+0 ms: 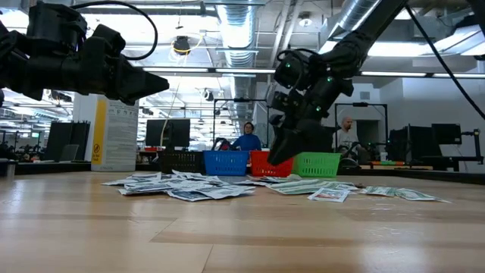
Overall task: Pick & Place First Aid Supplies
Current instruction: Put the green bandage pack into the red bin
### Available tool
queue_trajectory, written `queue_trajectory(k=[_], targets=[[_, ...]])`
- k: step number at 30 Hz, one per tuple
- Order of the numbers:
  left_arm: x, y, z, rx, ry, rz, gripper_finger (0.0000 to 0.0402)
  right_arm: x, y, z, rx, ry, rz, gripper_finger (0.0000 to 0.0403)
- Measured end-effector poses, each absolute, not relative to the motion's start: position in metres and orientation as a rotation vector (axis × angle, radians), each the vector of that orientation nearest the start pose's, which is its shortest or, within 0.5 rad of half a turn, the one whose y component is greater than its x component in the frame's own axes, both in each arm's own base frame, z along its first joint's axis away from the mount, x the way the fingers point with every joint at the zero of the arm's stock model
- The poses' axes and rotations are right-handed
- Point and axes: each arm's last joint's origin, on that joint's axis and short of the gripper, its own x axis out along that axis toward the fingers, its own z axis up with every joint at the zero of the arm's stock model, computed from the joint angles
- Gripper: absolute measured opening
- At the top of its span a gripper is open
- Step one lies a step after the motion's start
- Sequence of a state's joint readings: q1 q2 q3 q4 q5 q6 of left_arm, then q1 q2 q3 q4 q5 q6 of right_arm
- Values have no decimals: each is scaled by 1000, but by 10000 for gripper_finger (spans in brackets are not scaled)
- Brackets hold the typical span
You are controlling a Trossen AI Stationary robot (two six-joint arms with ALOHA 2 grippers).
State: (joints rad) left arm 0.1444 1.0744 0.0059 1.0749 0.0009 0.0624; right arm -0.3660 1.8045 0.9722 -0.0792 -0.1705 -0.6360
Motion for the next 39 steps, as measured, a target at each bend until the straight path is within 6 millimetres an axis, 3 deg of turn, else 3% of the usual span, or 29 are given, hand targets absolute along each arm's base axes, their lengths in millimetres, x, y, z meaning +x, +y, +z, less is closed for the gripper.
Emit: queue_trajectory(k=[7,28,39], targets=[[160,23,150,63,-2,144,93,324,-125,146,-327,907,95,118],[160,23,150,62,1,144,93,327,-133,110,-238,989,106,118],[160,23,150,62,3,144,93,326,-132,108,-240,999,104,104]])
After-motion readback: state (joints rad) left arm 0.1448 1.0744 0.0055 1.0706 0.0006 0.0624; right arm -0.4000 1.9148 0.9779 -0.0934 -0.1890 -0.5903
